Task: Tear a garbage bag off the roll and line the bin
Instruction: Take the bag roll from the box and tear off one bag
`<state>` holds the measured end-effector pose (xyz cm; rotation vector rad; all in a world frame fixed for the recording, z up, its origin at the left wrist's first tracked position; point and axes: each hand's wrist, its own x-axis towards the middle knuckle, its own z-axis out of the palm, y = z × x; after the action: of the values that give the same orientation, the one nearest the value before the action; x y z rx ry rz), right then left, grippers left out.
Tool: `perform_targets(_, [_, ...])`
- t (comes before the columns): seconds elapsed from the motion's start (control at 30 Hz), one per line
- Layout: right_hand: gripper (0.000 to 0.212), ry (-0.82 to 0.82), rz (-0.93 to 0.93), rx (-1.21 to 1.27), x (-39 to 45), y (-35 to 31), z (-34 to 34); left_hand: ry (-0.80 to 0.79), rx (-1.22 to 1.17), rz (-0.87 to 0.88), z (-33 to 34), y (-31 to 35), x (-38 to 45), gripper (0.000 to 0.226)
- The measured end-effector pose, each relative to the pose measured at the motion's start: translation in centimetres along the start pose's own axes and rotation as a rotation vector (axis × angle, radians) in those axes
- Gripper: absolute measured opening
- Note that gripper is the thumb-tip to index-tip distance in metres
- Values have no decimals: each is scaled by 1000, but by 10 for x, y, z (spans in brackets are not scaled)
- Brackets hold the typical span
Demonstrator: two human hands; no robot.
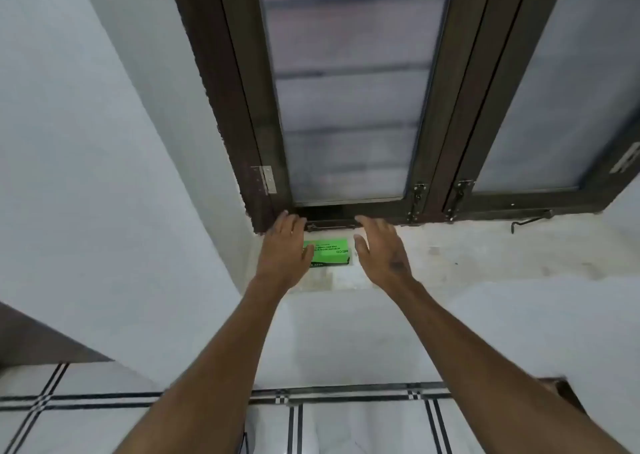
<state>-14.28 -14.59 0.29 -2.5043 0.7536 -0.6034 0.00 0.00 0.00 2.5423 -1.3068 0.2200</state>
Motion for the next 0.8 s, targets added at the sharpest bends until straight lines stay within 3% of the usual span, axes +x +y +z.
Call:
perform_targets(0.23, [36,-183,254,365,36,48,53,-279,-79,-113,64,-12,9,72])
perform_targets(0.47, [41,-392,249,602,43,77,68,-66,-263,-203,85,1,-6,63])
perform_targets(0.67, [35,-387,48,438,48,88,62,-111,-269,-223,78,-1,-5,61])
perform_targets(0.8, [14,-200,94,383,53,92,67,-110,-271,-221,73,4,-7,57])
